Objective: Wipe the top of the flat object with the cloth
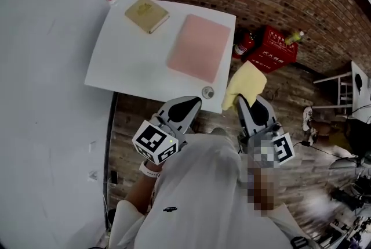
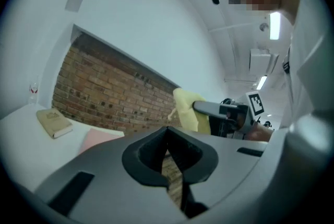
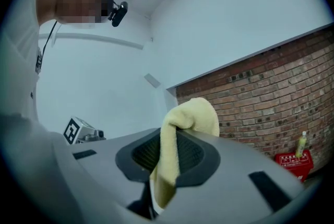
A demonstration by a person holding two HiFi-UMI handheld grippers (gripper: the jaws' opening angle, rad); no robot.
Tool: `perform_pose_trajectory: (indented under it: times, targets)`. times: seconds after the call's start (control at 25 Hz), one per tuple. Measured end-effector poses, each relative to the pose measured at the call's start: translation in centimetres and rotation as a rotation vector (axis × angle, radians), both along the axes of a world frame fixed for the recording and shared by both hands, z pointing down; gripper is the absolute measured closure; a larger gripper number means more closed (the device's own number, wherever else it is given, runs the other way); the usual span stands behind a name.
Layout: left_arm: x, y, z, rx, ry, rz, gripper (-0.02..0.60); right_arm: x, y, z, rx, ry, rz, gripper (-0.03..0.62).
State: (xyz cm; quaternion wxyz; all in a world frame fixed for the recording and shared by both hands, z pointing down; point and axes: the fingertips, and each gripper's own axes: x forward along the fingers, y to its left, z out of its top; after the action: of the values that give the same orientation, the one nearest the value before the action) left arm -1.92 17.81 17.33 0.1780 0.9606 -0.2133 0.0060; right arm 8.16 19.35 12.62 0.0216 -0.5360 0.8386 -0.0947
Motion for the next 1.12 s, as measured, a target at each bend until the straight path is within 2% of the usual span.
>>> perform_pose_trajectory:
  times: [0.12,0.28,0.4,0.52,0.76,0.96,1.12]
  targets:
    - [0.0,-0.9,1.2,-0.048,-0.012,0.005,0.565,-0.5,-0.7,0.6,-0.025,0.026,-0.006,0.531]
    - [0.8,-1.7,1.3,-0.014,-0.013,0.018,0.565,0.0,-1.8,0.9,-0.059,0.001,0.002,0.531]
    - [1.1,-2.2,1.6,-0.016,-0.004,0.023,0.565,0.0,-2.4,1.1,-0.063,0.044,-0.02,0.531]
    - [1.3,-3.4,2.3,-0.003,-0.034,0.004,0.565,0.3,-3.8,1.7,-0.072,0.074,-0.049,0.53]
    - [1.6,-7.9,4.6,-0.098,-0.019,-0.037,0.565,1.7,-8.1,1.7,-0.062,0.163,-0.077,0.531]
    - [2.7,-10.8,7.8,-0.156,-0.056,-0.068,0.565,4.1,-10.9,2.8,-0.078,0.194,-0.09,0.531]
    - [2.8,-12.9,10.3,-0.174,-0.104,-0.109,0.565,6.3,-13.5,5.2,-0.102,0.233,-0.118,0.531]
